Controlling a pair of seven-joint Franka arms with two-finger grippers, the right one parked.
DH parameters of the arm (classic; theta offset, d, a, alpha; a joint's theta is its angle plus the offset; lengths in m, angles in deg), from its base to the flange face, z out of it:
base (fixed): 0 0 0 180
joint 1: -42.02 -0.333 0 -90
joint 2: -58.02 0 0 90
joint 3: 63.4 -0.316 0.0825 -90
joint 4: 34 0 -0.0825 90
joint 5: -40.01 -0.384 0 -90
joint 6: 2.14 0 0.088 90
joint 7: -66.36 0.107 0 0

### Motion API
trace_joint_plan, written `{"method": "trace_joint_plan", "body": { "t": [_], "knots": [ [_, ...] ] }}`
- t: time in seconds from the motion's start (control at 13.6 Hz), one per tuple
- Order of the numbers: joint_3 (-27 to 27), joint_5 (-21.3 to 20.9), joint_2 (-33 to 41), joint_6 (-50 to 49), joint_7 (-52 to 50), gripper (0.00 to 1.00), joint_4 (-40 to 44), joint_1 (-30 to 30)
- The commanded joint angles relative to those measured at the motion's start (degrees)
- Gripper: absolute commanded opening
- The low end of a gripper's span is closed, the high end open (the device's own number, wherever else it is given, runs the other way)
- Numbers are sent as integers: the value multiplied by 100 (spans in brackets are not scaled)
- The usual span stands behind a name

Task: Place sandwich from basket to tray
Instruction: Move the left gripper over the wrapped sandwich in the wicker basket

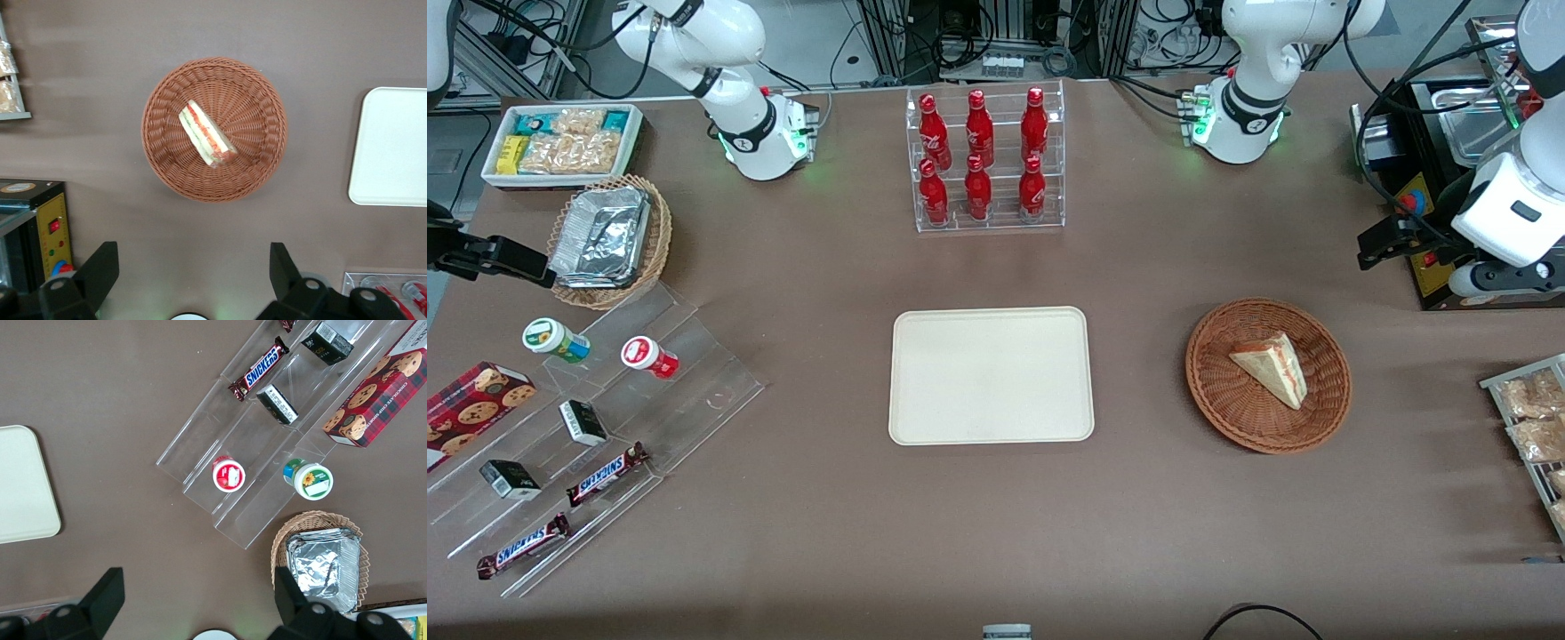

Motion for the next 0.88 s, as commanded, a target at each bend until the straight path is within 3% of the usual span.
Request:
{"method": "trace_joint_plan", "body": {
  "t": [0.0, 0.15, 0.29, 0.51, 0.81],
  "knots": [
    [19, -110, 9, -157, -87, 100, 106, 40],
    [28, -119, -52, -61, -359, 100, 10, 40],
    [-7, -57, 61, 629, -483, 100, -716, 32],
    [1, -110, 237, 2107, -1798, 100, -1939, 49],
    [10, -119, 53, 3075, -3267, 100, -2617, 58]
  ]
}}
